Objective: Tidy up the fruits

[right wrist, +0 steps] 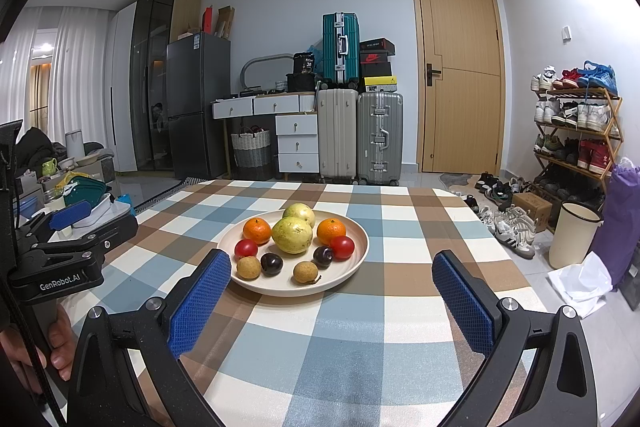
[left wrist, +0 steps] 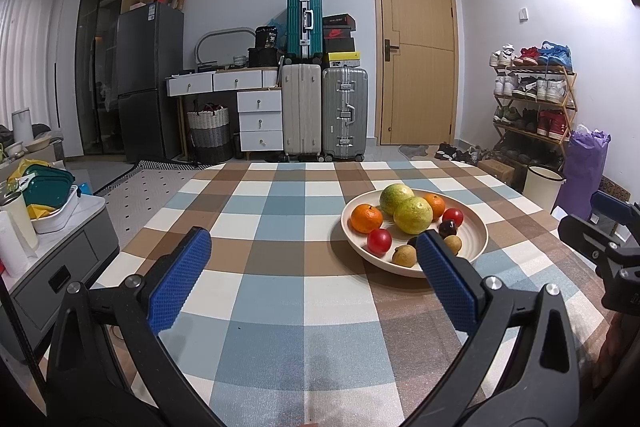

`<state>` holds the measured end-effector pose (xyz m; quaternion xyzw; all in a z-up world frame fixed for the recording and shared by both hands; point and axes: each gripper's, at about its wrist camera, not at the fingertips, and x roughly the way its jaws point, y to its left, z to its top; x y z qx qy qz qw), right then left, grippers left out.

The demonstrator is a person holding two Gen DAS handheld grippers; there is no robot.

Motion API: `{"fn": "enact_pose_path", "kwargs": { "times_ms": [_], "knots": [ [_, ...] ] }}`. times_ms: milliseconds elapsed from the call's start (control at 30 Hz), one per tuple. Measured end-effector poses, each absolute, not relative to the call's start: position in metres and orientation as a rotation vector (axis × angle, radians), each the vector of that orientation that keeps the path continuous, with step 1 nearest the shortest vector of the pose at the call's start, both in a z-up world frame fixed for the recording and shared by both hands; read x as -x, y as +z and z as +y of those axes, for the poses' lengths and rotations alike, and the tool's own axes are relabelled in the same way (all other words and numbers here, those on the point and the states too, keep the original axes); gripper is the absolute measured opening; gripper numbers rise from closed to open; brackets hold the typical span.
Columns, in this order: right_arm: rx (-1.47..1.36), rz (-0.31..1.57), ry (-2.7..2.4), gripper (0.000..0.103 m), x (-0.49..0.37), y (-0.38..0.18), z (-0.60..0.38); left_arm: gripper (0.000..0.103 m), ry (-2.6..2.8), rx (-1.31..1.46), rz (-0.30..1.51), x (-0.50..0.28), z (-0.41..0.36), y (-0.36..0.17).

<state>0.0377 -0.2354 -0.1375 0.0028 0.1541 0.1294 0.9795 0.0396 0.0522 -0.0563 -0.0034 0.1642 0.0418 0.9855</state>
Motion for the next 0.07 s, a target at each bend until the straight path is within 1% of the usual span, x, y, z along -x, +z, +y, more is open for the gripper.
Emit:
{"fn": "enact_pose_path", "kwargs": {
  "times_ms": [67],
  "knots": [
    [-0.006, 0.311, 0.260, 0.103, -0.0378, -0.1375, -0.2359, 0.102, 0.085, 0.008, 0.331, -0.0392, 0.0520, -0.0559]
  ]
}}
